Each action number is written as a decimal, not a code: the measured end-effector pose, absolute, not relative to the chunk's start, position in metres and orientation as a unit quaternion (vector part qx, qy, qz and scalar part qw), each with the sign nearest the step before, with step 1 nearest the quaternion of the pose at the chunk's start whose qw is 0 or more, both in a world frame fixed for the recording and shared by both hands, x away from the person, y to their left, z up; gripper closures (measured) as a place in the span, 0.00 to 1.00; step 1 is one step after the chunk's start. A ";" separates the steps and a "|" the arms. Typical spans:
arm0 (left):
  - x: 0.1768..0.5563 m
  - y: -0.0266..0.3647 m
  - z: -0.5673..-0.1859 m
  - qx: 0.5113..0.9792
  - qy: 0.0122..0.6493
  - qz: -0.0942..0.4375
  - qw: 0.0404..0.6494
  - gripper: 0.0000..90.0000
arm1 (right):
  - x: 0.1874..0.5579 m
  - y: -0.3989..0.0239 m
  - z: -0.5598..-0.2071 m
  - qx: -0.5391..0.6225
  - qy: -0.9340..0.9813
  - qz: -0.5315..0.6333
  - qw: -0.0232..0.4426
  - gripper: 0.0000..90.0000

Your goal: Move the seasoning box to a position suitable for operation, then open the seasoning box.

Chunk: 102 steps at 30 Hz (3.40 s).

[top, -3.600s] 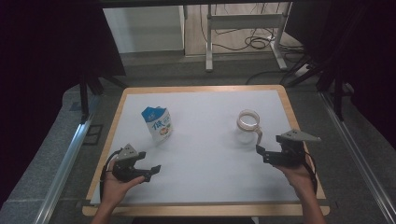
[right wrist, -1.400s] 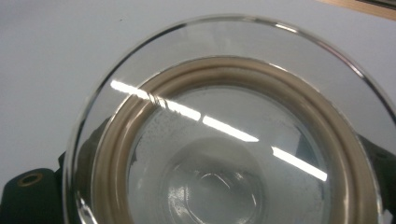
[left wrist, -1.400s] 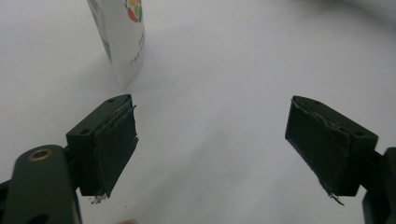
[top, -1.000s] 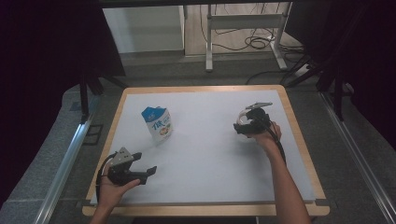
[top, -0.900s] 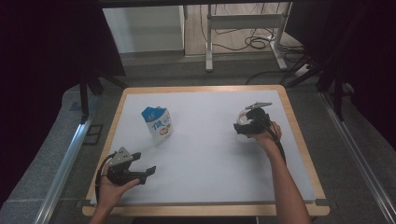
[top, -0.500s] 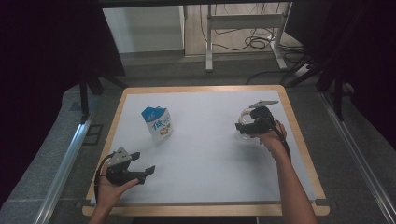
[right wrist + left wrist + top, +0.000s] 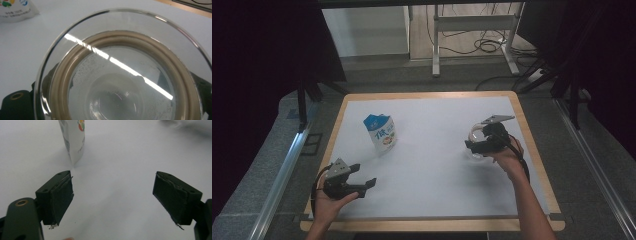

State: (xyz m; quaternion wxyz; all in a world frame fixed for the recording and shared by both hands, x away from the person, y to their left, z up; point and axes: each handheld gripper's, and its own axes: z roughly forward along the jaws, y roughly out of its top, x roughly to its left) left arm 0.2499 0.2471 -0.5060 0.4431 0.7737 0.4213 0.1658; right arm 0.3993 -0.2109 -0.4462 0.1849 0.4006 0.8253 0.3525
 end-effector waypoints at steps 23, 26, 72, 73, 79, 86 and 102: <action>0.253 0.244 -0.514 0.779 0.426 0.157 0.432 0.19 | 0.342 -0.207 -0.468 0.321 0.871 0.343 0.146 0.13; 0.253 0.245 -0.514 0.779 0.427 0.159 0.431 0.19 | 0.343 -0.205 -0.472 0.317 0.876 0.334 0.143 0.13; 0.253 0.250 -0.520 0.779 0.435 0.153 0.426 0.23 | 0.298 -0.213 -0.415 0.311 0.791 0.498 0.171 0.67; 0.253 0.250 -0.520 0.779 0.434 0.151 0.427 0.25 | 0.296 -0.211 -0.416 0.310 0.790 0.499 0.176 0.70; 0.253 0.249 -0.520 0.779 0.432 0.149 0.429 0.26 | 0.286 -0.195 -0.430 0.299 0.788 0.503 0.191 0.87; 0.253 0.251 -0.519 0.775 0.432 0.156 0.433 0.26 | 0.271 -0.166 -0.445 0.267 0.798 0.505 0.194 0.94; 0.253 0.249 -0.515 0.767 0.429 0.151 0.453 0.28 | 0.268 -0.144 -0.470 0.265 0.804 0.502 0.179 0.76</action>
